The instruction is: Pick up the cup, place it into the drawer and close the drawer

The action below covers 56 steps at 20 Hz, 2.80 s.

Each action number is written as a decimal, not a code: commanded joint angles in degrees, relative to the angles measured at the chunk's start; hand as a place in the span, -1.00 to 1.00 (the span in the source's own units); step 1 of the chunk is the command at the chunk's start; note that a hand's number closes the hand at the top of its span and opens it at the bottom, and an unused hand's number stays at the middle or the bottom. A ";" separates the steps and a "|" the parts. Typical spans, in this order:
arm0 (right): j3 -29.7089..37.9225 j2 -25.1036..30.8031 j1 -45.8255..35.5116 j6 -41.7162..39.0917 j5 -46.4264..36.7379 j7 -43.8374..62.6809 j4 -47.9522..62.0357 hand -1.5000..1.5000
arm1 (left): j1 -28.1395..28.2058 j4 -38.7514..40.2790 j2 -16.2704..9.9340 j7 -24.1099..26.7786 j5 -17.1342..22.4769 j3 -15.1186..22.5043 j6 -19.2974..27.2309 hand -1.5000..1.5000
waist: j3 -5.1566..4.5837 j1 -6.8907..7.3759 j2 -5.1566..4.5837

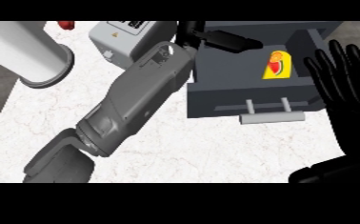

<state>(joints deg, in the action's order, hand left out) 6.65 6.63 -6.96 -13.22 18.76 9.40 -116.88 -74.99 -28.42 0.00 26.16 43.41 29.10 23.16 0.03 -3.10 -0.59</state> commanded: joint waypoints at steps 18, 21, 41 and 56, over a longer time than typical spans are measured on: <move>-3.53 10.03 6.28 -9.80 -14.44 -0.52 -3.43 1.00 | 32.82 -37.51 -19.02 -6.10 2.11 -5.67 0.30 -1.00 | -0.05 4.59 1.03; -7.77 6.62 4.19 -6.54 -21.38 -1.52 1.01 1.00 | 37.76 -47.00 -23.55 -10.24 2.42 -6.34 0.92 -1.00 | -0.02 4.97 0.98; -19.26 8.77 -7.06 4.70 -58.91 -21.36 35.16 -1.00 | 65.30 -58.66 -33.41 -5.08 5.10 -18.23 -17.28 -1.00 | -0.01 4.12 0.49; -11.64 4.92 -28.56 15.08 -65.33 -34.82 78.80 -1.00 | 69.76 -57.24 -31.69 -6.79 3.65 -25.86 -26.18 -1.00 | 0.04 4.51 0.24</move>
<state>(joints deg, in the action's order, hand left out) -8.46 11.90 -29.17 -1.30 -46.61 -20.16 -50.92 -5.77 -84.07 -31.55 21.01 47.12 4.67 -2.33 -0.01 1.10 -0.19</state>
